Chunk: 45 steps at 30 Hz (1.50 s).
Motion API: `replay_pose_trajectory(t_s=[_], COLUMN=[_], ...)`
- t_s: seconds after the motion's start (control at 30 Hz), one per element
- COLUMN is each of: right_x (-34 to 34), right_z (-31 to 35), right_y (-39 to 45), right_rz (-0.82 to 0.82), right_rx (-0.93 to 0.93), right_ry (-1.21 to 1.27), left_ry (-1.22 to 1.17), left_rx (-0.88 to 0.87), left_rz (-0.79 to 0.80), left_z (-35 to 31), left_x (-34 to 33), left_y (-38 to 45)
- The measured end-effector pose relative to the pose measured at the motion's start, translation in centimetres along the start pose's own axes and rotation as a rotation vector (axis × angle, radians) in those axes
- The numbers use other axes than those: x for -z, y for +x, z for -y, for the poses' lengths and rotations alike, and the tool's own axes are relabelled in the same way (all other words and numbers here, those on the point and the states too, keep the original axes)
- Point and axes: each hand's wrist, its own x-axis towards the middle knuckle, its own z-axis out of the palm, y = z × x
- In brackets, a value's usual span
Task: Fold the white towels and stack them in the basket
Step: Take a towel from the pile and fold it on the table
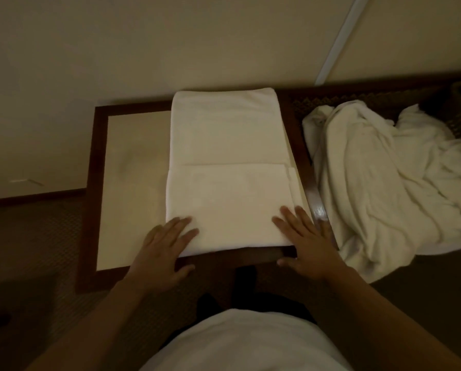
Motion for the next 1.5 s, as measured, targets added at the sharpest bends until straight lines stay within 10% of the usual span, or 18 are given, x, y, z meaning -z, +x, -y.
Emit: replay_pose_trajectory(t_s=[0.4,0.77,1.1,1.33,1.5], right_x=[0.3,8.5,14.3,12.3,10.9], right_z=[0.5,0.3,-0.4,-3.4,-2.0], right_y=[-0.8,-5.7,1.0,14.4,16.3], right_rz=[-0.496,-0.187,-0.454,-0.503,-0.296], right_rx=[0.045,-0.135,-0.107,-0.357,-0.193], right_ry=[0.255,1.127,1.311,0.828,0.319], left_ry=[-0.193,-0.966,-0.984,-0.735,-0.269], left_rx=[0.104,0.380,0.582,0.716,0.239], left_rz=[-0.134,-0.313,-0.479,-0.445,-0.367], left_z=[2.1,-1.0,0.3,4.1,-1.0], left_x=[1.6,9.3,12.3,10.3,6.3], left_y=[-0.1,0.3,8.4,18.5,15.5])
